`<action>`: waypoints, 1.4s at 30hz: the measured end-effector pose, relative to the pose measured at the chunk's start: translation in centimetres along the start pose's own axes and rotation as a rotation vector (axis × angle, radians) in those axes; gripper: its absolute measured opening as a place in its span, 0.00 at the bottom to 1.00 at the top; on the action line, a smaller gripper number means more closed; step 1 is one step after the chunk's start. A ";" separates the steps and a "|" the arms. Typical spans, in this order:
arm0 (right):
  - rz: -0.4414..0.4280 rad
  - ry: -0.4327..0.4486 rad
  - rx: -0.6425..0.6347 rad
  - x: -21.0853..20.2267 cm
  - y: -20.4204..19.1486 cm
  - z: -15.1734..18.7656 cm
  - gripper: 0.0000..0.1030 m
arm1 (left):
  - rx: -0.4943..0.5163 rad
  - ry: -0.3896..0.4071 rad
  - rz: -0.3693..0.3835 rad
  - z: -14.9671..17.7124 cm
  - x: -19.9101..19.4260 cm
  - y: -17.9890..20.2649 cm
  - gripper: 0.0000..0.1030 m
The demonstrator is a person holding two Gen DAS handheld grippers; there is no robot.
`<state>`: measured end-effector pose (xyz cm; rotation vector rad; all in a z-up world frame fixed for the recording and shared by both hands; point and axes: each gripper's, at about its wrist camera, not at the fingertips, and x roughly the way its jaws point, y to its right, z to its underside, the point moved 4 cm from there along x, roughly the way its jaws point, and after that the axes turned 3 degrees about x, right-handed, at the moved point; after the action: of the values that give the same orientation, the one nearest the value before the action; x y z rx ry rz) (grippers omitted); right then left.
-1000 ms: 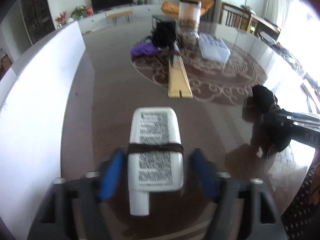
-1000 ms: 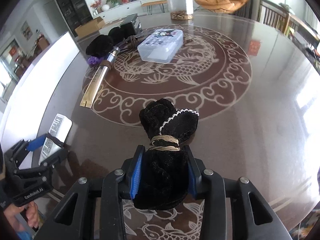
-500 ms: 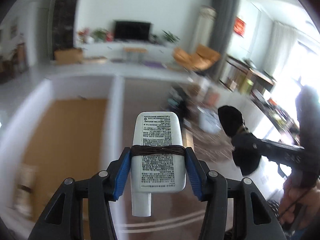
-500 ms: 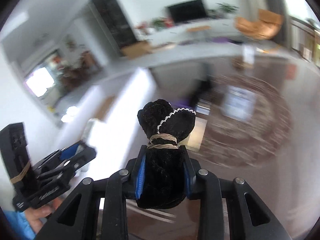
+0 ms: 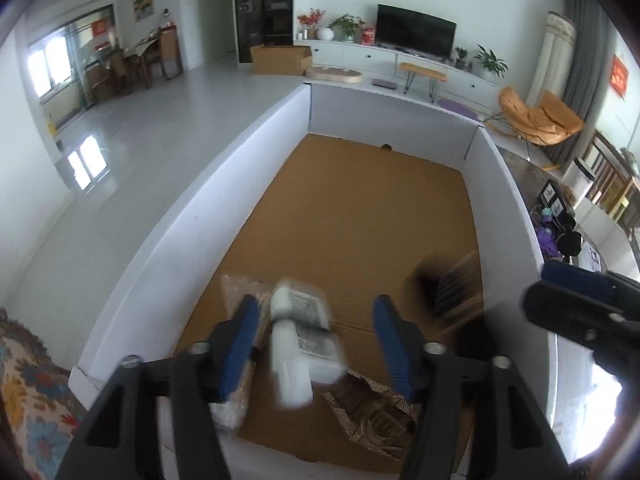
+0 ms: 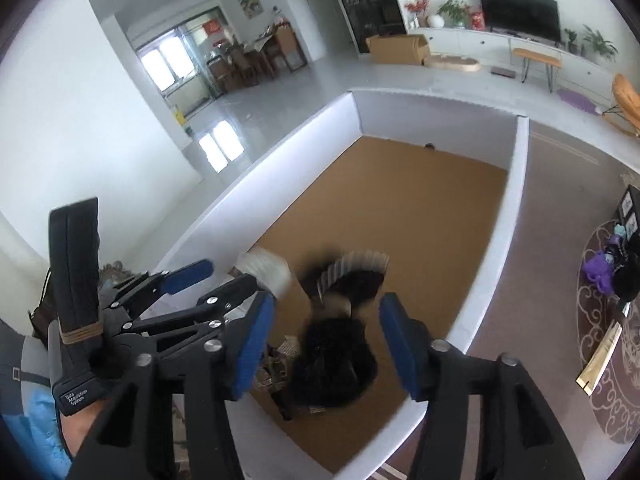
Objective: Organize objects
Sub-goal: 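Carry the lotion bottle and pouch into the cardboard tray, open both grippers, then return both tools to the table above the remaining items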
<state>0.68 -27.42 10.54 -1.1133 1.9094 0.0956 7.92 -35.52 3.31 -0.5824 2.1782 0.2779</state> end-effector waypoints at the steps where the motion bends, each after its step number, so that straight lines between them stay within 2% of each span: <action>1: 0.005 0.024 0.001 -0.7 0.3 0.3 0.69 | 0.002 0.016 -0.007 0.1 -0.2 0.2 0.75; 4: 0.079 0.117 0.011 -3.6 3.0 1.4 0.80 | 0.045 0.064 -0.020 0.0 -0.8 2.3 0.77; 6: 0.139 0.173 0.039 -5.7 5.6 2.5 0.83 | 0.066 0.084 0.010 -0.2 -1.1 4.2 0.77; 10: 0.327 0.261 0.160 -9.3 13.8 6.4 0.90 | 0.112 0.126 0.160 -0.3 -3.2 9.4 0.77; 13: 0.480 0.236 0.284 -10.8 21.0 10.1 0.90 | 0.204 0.151 0.294 0.2 -5.2 15.1 0.77; 15: 0.570 0.229 0.371 -12.2 25.2 13.1 0.90 | 0.268 0.147 0.377 1.1 -6.4 19.2 0.82; 17: 0.629 0.228 0.429 -13.3 27.9 15.1 0.90 | 0.331 0.135 0.436 2.2 -6.9 22.9 0.91; 18: 0.652 0.235 0.457 -13.9 29.1 16.2 0.90 | 0.367 0.122 0.457 3.1 -7.0 24.9 0.91; 21: 0.676 0.281 0.542 -15.9 31.0 19.0 0.90 | 0.442 0.093 0.477 5.5 -5.9 29.4 0.91; 23: 0.639 0.321 0.599 -17.1 31.8 20.1 0.90 | 0.470 0.089 0.450 6.9 -4.5 31.3 0.91; 25: 0.643 0.348 0.600 -17.9 31.8 20.3 0.90 | 0.488 0.063 0.410 8.0 -2.5 33.1 0.91; 27: 0.645 0.335 0.589 -17.5 31.6 20.0 0.90 | 0.489 0.043 0.396 8.6 -0.4 34.0 0.91; 30: 0.643 0.298 0.576 -16.7 31.8 19.8 0.90 | 0.496 0.020 0.363 9.1 2.2 34.0 0.91; 33: 0.633 0.266 0.577 -15.8 32.1 19.8 0.90 | 0.498 0.015 0.341 10.1 3.1 33.6 0.91; 42: 0.613 0.225 0.612 -14.2 32.9 20.5 0.90 | 0.484 -0.002 0.322 10.2 3.2 32.6 0.91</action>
<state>-7.08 10.91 -2.60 -0.1200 2.2066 -0.2716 -3.09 -4.34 -5.65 0.0401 2.2236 -0.0851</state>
